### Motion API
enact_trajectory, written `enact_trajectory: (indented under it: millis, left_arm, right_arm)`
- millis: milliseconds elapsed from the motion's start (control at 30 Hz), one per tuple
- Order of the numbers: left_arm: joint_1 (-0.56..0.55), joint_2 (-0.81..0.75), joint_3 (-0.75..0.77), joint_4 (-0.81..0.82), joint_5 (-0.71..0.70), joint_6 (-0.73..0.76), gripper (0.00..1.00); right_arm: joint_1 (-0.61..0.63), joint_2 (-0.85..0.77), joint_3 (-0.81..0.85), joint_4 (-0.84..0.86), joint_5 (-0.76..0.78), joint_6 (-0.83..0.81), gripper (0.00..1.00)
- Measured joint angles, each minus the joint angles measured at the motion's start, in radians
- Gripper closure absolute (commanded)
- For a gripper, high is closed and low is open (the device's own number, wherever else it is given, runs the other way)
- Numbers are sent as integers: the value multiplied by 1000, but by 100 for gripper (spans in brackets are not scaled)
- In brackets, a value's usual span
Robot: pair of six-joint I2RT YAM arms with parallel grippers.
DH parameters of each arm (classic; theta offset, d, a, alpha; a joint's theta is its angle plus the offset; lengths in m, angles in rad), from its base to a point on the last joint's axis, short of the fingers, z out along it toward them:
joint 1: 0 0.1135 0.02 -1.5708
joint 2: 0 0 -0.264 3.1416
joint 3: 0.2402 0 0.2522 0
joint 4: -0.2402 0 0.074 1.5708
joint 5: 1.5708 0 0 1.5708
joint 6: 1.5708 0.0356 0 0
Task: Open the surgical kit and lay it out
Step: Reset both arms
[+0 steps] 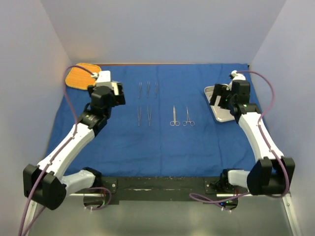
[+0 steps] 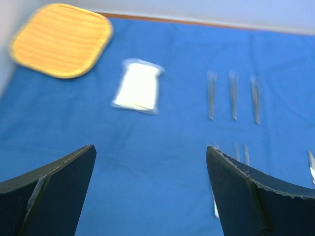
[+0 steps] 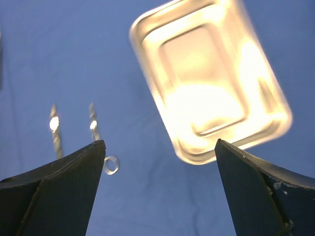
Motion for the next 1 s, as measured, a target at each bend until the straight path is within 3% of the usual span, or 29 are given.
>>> enact_trajectory:
  millis: [133,233,533,833,1000]
  left_arm:
    - [121,-87,1,-61,-11,6,0]
    - [149,-166,5,-122,-64,32,0]
    - [25,-433,74,-266,-309,116,0]
    - [1,-767,73,-341,-408,195,0]
    - [1,-835,79,-351,-444,240,0]
  right_arm:
    - [-8,-123,-1,-36,172,16,2]
    - [-8,-239,-19,-66,270,16,1]
    - [-8,-669,-64,-113,415,-18,1]
    - [-8,-853,-55,-249,445,-35,1]
    - [-8,-929,-55,-303,445,-30,1]
